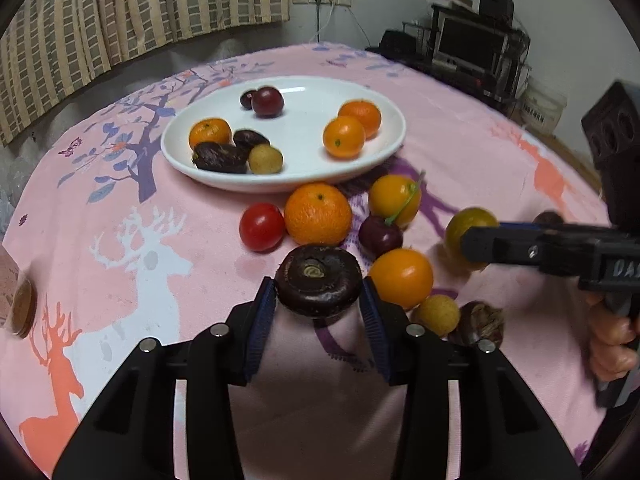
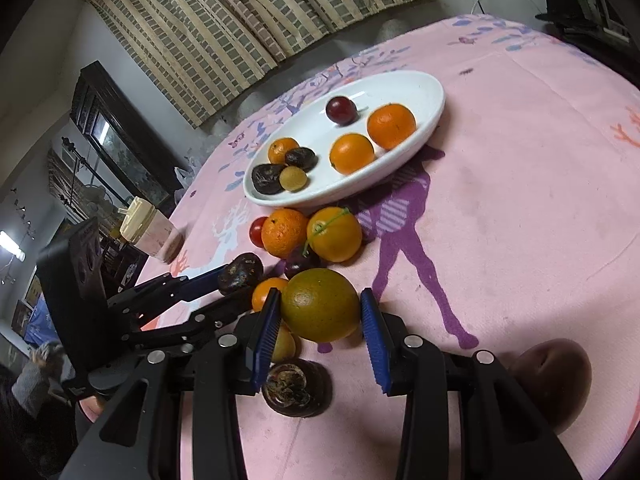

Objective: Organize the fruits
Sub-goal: 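Carry both fruits over the white plate and open both tools to release them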

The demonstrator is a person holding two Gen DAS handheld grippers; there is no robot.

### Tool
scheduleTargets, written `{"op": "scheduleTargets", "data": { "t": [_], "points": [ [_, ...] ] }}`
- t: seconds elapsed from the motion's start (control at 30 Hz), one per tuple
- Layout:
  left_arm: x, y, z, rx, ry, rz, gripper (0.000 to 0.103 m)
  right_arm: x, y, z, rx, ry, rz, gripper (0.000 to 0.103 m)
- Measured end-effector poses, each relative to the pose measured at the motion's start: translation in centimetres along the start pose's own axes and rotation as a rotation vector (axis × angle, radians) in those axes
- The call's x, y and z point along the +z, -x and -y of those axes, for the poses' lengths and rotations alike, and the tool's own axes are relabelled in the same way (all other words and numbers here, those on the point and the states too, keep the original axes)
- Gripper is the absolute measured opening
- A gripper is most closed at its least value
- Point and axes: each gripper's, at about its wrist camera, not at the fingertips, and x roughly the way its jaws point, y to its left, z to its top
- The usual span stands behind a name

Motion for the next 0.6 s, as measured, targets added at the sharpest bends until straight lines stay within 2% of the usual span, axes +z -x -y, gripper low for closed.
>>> {"op": "scheduleTargets", "data": {
  "t": [0.1,0.2,0.3,0.43,0.6],
  "points": [
    [2.1,1.0,-1.2,-0.047,0.087,0.063,0.043,2.1,0.3,-1.3,-0.011,0.031,0.055,0.041],
    [5.0,0.9,-2.3,-0.011,0.148,0.124,0.043,5.3,0.1,-2.1,-0.059,0.061,0.139,0.041],
    [7.6,-0.7,-3.8,0.022,0.209,0.132,0.043,8.4,-1.2,-2.3,-0.136,0.092,0.184,0.041],
    [10.0,-3.2,-5.6,0.065,0.249,0.113,0.043,11.4,-4.1,-1.5,-0.189,0.110,0.160,0.041],
    [11.7,-5.9,-6.9,0.067,0.261,0.080,0.043,13.4,-7.2,-0.7,-0.216,0.123,0.113,0.041]
  ]
}}
